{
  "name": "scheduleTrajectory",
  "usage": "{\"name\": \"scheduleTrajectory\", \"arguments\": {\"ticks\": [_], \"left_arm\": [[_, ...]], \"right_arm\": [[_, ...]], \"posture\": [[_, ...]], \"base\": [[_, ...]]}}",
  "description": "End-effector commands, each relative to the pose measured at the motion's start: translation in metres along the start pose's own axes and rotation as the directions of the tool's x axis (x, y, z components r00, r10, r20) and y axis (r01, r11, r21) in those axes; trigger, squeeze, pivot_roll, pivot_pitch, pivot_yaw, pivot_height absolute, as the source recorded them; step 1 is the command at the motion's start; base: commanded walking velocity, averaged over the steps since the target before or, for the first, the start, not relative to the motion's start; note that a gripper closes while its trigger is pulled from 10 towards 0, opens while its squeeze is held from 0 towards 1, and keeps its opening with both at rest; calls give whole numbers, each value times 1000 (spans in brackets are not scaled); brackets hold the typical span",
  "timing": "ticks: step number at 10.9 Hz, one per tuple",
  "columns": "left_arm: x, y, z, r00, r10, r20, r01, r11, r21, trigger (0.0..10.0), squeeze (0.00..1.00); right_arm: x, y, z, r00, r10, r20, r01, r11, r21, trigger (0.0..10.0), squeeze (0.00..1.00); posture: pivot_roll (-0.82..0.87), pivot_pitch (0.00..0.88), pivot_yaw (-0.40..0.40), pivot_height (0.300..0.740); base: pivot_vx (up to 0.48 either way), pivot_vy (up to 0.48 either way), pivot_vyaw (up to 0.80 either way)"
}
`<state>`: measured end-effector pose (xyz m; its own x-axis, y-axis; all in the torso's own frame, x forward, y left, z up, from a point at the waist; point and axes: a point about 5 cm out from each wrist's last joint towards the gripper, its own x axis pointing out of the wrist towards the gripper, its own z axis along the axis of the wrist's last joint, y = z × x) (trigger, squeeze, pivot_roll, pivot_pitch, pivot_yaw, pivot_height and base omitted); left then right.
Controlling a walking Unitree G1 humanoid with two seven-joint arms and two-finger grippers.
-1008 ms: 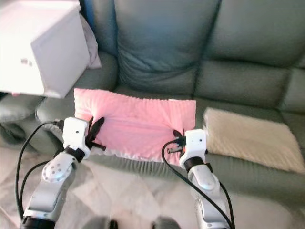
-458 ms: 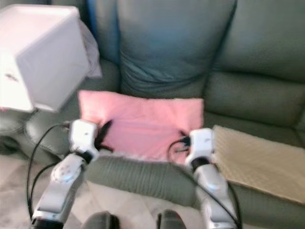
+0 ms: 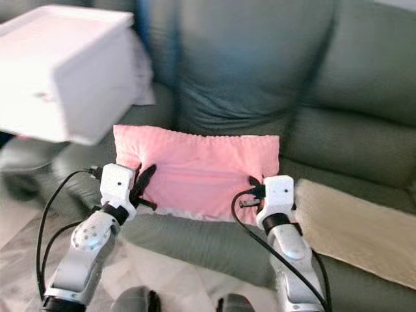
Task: Move the pillow to the sofa
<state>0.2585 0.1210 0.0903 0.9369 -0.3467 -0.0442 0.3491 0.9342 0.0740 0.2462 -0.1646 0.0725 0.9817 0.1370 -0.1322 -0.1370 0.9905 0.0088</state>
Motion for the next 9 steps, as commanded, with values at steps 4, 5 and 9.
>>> {"name": "scheduleTrajectory", "arguments": {"ticks": [4,5,9], "left_arm": [[0,0,5,1000,-4,24,3,1000,17,10000,0],[-1,0,5,1000,-2,23,2,1000,17,10000,0],[-2,-5,4,999,-27,25,27,1000,3,10000,0]], "right_arm": [[3,3,0,1000,4,-2,-4,1000,2,10000,0],[2,4,-1,1000,4,-5,-4,1000,1,10000,0],[2,3,-2,1000,-5,-15,5,1000,-4,10000,0]], "posture": [[-16,84,-38,740],[-15,86,-37,740],[-17,89,-38,740]], "base": [[0,360,-600],[0,0,0],[0,0,-200]]}}
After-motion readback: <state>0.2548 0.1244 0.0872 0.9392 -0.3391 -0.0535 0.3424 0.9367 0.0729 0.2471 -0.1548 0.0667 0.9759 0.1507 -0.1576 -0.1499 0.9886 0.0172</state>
